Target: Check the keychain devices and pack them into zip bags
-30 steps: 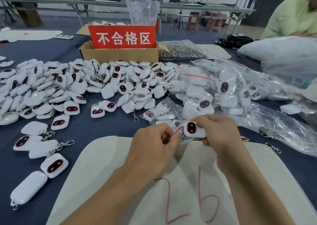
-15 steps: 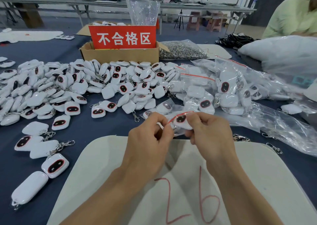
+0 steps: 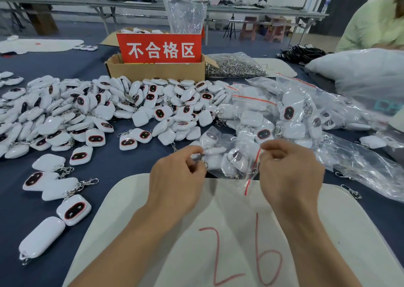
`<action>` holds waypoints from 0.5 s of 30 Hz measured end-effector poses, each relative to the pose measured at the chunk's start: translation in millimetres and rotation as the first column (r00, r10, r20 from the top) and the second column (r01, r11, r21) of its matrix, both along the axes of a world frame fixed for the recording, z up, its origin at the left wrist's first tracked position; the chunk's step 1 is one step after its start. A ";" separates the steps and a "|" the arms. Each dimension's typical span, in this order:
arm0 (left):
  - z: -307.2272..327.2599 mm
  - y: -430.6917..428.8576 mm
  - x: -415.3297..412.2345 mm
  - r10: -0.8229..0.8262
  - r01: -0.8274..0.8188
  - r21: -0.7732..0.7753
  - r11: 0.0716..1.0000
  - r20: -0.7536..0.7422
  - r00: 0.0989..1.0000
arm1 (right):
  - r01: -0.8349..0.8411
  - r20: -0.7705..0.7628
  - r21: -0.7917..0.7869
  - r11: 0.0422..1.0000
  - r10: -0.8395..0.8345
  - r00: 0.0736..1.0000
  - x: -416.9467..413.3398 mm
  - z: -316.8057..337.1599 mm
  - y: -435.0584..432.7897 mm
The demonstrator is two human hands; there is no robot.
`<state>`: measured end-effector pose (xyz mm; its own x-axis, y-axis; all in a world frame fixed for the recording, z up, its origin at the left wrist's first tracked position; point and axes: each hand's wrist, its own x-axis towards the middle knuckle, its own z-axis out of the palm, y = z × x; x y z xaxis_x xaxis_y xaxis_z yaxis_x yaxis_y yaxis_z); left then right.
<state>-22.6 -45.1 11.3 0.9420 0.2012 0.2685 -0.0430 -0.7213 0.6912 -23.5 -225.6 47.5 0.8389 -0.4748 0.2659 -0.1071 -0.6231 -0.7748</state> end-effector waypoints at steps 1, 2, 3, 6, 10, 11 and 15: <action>0.1 -0.6 -0.1 -0.024 0.024 0.005 1.000 0.001 1.000 | -0.006 0.093 0.052 0.999 0.002 0.996 -0.8 0.1 1.6; -0.1 -1.3 -0.5 -0.061 0.061 0.015 0.998 0.003 0.998 | -0.039 0.164 0.079 0.996 0.025 0.986 -2.0 -0.3 3.9; -0.5 -2.3 -1.3 -0.107 0.107 0.027 0.994 0.004 0.994 | -0.082 0.200 0.059 0.995 0.069 0.977 -3.7 -1.0 7.2; -1.2 -5.1 -4.5 -0.247 0.248 0.051 0.968 -0.008 0.969 | -0.263 0.061 -0.134 0.955 0.273 0.960 -5.4 -6.4 15.8; -3.9 -6.1 -3.8 -0.326 0.330 0.059 0.942 -0.070 0.943 | -0.305 -0.143 -0.247 0.920 0.277 0.950 -5.0 -5.9 17.1; -4.6 -6.3 -3.6 -0.326 0.330 0.064 0.942 -0.070 0.943 | -0.285 -0.156 -0.225 0.932 0.254 0.955 -4.9 -4.9 15.9; -2.0 -6.1 -2.0 -0.241 0.241 0.046 0.969 -0.004 0.971 | -0.252 -0.145 -0.188 0.949 0.227 0.963 -2.7 -7.4 12.2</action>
